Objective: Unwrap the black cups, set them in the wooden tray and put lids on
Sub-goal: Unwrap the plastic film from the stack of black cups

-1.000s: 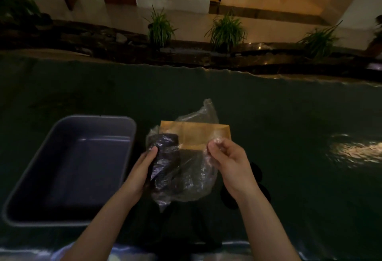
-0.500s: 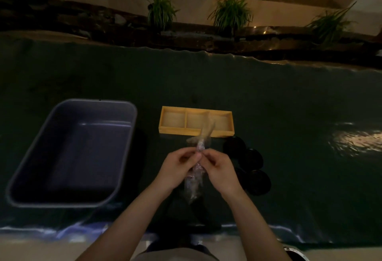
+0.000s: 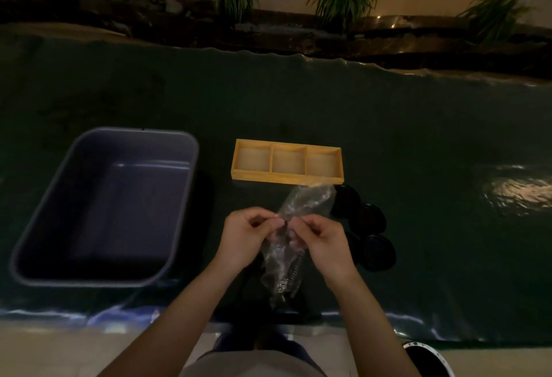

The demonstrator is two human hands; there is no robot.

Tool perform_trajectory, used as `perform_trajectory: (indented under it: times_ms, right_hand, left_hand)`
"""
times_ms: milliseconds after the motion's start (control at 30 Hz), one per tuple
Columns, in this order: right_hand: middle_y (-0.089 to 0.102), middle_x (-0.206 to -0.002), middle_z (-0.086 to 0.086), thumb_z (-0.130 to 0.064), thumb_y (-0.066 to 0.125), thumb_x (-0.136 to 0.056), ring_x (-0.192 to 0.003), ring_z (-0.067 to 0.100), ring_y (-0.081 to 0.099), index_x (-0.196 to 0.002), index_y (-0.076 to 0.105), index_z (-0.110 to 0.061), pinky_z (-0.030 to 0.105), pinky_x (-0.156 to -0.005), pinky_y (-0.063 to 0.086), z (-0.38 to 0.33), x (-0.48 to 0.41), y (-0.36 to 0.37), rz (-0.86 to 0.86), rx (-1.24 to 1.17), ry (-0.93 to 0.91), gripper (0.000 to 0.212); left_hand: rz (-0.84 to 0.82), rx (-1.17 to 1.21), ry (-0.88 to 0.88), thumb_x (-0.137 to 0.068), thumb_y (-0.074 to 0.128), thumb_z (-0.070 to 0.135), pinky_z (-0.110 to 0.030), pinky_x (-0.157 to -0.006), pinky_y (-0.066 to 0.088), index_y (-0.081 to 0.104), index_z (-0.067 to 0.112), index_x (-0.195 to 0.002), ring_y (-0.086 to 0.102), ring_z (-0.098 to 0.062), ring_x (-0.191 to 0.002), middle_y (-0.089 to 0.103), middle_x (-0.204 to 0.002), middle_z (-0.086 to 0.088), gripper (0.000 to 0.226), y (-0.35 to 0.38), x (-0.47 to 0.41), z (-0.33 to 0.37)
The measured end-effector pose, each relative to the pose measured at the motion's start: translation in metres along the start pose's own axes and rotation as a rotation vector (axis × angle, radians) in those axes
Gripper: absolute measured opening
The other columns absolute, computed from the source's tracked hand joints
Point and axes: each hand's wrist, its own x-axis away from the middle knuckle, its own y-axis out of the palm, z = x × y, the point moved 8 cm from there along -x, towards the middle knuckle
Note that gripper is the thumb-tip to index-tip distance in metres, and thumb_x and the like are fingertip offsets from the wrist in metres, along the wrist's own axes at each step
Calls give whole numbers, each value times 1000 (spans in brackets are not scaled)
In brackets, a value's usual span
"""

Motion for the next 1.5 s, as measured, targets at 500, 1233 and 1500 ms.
perform_trajectory:
  times_ms: [500,1233,1500]
  right_hand:
    - [69,-82,-10,-9,70,-94,-71,8,67,-122,63,-18,24,-69,57,-10,30,-46,103,620,-150,30]
    - [37,-157,14,-30,93,-64,-141,34,32,-151,45,-22,54,-108,42,-39,56,9,-148,1229,-443,99]
    - [68,-122,-2,-42,55,-99,-114,21,64,-120,68,-22,33,-101,47,-29,58,60,-714,1373,-540,32]
  left_hand:
    - [62,-118,-204,-91,65,-4,-39,-82,60,65,20,-94,69,-21,-84,69,-89,-7,25,-59,29,-35]
    - [20,-74,-115,-102,55,11,-30,-76,60,61,32,-93,68,-17,-79,68,-86,-1,24,-35,43,-25]
    - [161,-118,-145,-105,51,23,-31,-64,58,59,29,-95,69,-10,-67,70,-77,3,14,-55,41,-26]
